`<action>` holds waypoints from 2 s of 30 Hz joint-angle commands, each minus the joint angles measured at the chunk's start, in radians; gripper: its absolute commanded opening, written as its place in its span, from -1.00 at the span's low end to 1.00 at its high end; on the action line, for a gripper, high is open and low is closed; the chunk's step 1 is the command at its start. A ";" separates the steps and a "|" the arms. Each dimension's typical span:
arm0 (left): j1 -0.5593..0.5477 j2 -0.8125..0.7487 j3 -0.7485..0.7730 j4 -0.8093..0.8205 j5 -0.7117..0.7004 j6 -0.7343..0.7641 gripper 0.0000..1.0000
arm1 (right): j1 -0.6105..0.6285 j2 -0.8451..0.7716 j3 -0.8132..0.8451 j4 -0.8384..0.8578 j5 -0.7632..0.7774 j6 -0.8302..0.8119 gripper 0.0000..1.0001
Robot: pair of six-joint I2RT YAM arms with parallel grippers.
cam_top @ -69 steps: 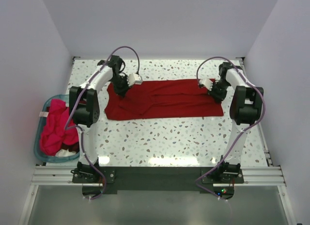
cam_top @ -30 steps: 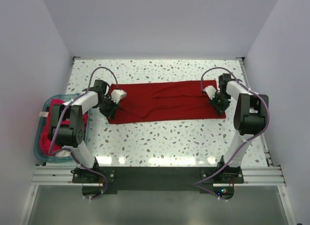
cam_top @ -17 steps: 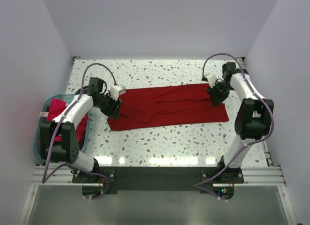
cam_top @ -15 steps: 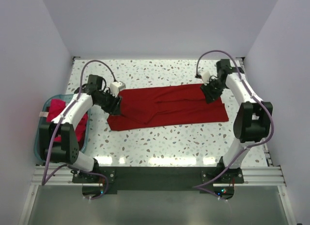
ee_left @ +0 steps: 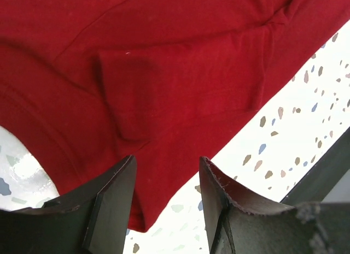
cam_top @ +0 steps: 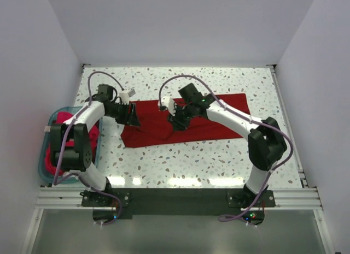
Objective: Fold and stack the t-shirts
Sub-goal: Fold the tshirt
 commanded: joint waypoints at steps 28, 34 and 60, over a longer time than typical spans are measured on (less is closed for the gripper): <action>0.063 0.086 0.023 -0.064 0.014 0.023 0.08 | 0.179 0.270 0.150 0.127 0.115 -0.162 -0.36; 0.065 0.097 0.034 -0.067 0.017 0.027 0.10 | 0.179 0.287 0.159 0.083 0.108 -0.189 -0.31; 0.068 0.123 0.024 -0.056 -0.029 0.030 -0.03 | 0.162 0.262 0.194 0.101 0.158 -0.222 -1.00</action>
